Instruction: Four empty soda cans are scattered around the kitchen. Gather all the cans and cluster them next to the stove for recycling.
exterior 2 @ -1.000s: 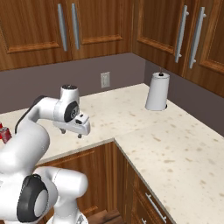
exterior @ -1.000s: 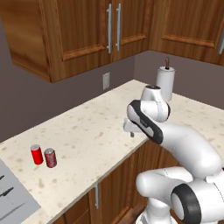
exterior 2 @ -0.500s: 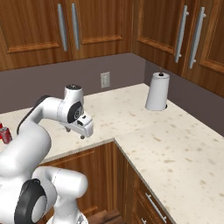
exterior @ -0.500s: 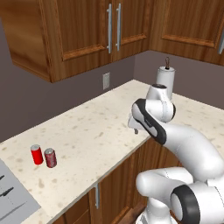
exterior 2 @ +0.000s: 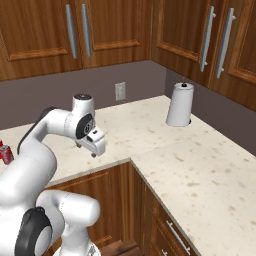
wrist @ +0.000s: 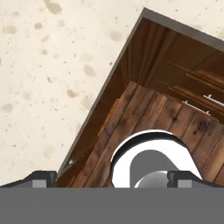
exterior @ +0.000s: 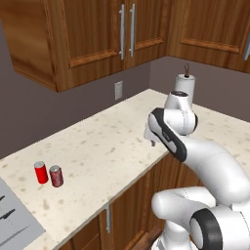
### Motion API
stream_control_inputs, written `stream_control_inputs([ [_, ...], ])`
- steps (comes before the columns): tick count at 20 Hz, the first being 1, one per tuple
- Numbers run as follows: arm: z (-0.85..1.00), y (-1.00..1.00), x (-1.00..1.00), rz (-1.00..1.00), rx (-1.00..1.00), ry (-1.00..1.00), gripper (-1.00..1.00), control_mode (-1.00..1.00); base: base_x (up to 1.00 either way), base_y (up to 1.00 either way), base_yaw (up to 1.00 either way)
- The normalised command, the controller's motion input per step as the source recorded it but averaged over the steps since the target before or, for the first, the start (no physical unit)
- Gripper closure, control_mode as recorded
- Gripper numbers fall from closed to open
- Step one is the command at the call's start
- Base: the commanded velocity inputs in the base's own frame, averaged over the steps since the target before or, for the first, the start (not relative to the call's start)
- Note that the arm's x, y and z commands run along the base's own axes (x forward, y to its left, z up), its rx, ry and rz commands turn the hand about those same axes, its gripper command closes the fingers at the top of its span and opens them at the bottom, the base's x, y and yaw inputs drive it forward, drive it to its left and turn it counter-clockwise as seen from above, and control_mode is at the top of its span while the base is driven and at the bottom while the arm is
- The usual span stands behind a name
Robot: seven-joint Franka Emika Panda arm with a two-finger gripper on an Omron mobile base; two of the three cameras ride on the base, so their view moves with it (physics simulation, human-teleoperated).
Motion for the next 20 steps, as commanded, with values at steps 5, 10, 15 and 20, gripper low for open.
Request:
stream_control_inputs([
  [5,0.13,-0.07,-0.02,0.03,0.00,0.00,-1.00,-1.00,0.00,0.00,0.00],
  [10,0.11,-0.05,-0.08,0.10,0.00,0.00,-1.00,-1.00,0.00,0.00,0.00],
  [15,0.08,-0.02,-0.11,0.15,-0.02,-0.01,-1.00,-1.00,0.00,0.00,0.00],
  [20,0.10,0.00,-0.21,0.14,-0.05,-0.06,-1.00,-1.00,0.00,0.00,0.00],
])
